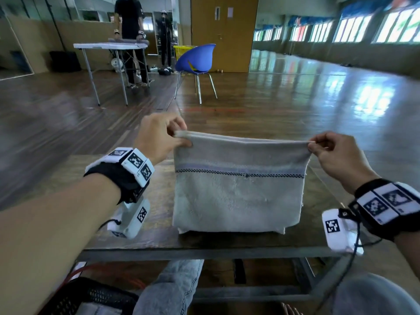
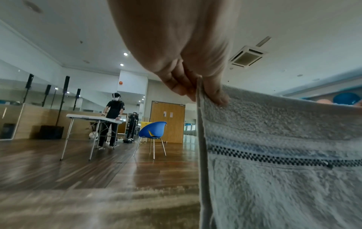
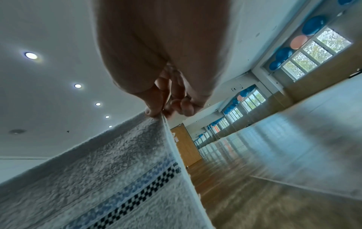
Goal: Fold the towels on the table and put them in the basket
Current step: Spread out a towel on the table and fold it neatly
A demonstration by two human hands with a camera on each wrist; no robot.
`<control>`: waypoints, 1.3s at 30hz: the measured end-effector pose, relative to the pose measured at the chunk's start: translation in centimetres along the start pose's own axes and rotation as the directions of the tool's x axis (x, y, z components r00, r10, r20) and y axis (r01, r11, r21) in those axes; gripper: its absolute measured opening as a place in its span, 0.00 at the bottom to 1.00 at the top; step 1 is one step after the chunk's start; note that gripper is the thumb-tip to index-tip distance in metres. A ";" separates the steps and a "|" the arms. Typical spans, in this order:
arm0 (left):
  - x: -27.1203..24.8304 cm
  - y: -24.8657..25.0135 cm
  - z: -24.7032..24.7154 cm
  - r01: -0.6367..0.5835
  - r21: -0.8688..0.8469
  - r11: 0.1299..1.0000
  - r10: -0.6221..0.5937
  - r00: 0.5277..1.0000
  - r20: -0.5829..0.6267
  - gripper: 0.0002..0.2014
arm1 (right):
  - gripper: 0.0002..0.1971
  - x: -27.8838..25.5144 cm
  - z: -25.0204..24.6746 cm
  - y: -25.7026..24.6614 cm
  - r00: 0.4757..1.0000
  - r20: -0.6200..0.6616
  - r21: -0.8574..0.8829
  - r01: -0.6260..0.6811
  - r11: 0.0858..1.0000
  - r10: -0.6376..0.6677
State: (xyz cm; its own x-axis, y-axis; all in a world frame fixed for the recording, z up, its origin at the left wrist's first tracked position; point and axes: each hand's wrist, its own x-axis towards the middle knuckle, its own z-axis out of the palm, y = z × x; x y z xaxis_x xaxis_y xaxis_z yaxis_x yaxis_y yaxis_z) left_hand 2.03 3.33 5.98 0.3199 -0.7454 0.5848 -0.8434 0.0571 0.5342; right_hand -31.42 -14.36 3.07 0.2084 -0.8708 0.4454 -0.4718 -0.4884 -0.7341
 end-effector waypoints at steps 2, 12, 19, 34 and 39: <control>1.7 0.7 -0.9 -0.008 0.009 1.000 0.009 0.998 -0.066 0.18 | 0.12 2.0 -0.3 -1.1 1.000 -0.016 0.007 0.004 1.000 -0.004; 0.6 0.7 -2.9 -0.006 -0.044 0.999 -0.004 0.976 -0.220 0.08 | 0.16 2.8 -0.9 -4.4 0.990 -0.048 0.233 0.140 0.962 -0.133; -6.4 -4.7 -0.2 0.434 -0.176 0.884 -0.320 0.834 0.450 0.09 | 0.04 -2.3 -2.0 0.1 0.777 0.629 -0.043 -0.004 0.999 0.030; -8.3 -9.1 7.0 0.509 0.156 0.847 -0.525 0.754 0.395 0.07 | 0.06 -4.5 6.7 9.9 0.855 0.509 -0.227 0.020 0.974 0.101; -6.7 -10.8 9.3 0.433 0.303 0.849 -0.522 0.777 0.351 0.10 | 0.07 -1.4 10.4 10.2 0.828 0.545 -0.324 0.062 0.944 0.133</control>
State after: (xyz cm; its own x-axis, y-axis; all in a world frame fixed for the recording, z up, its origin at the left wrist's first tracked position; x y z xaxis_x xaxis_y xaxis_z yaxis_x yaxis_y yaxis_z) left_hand 5.03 1.52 -9.38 0.5372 -0.8426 -0.0388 -0.7080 -0.4754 0.5222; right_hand -27.57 -18.73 -10.34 0.5768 -0.8168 -0.0084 -0.7100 -0.4963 -0.4996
